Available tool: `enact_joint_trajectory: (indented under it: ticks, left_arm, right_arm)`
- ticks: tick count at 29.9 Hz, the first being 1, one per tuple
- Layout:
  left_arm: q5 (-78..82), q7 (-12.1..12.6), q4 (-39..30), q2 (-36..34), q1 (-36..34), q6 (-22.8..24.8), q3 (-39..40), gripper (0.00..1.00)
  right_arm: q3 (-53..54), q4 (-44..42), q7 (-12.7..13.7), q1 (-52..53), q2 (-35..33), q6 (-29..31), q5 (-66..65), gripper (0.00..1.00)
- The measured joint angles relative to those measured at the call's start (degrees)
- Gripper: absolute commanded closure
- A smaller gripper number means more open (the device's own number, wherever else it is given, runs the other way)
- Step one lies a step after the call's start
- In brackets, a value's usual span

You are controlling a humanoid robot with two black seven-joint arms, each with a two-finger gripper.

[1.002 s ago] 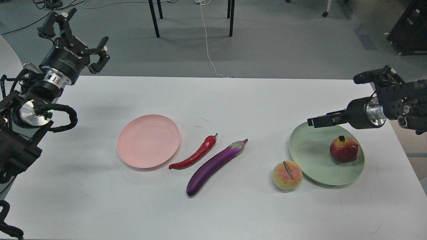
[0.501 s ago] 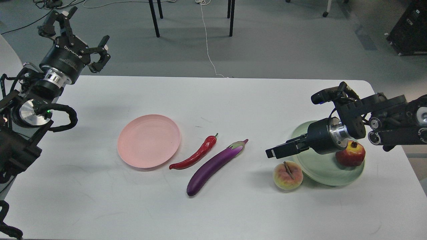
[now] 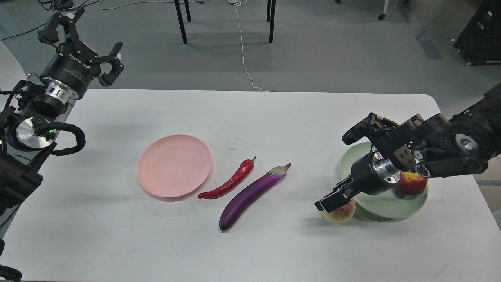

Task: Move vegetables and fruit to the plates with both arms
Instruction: 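Move the right gripper down to the peach beside the green plate, then grasp the peach with the right gripper and lift it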

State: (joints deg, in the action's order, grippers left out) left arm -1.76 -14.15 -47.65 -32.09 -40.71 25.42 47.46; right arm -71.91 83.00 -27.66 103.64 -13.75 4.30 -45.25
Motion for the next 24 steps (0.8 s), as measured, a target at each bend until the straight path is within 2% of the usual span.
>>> enact_joint_trajectory:
  ticks: [24]
  left_arm:
    - [0.00, 0.00, 0.01, -0.25, 0.18, 0.10, 0.00, 0.02]
  right_arm:
    - [-1.48, -3.00, 1.28, -0.98, 3.35, 0.00, 0.03, 0.02]
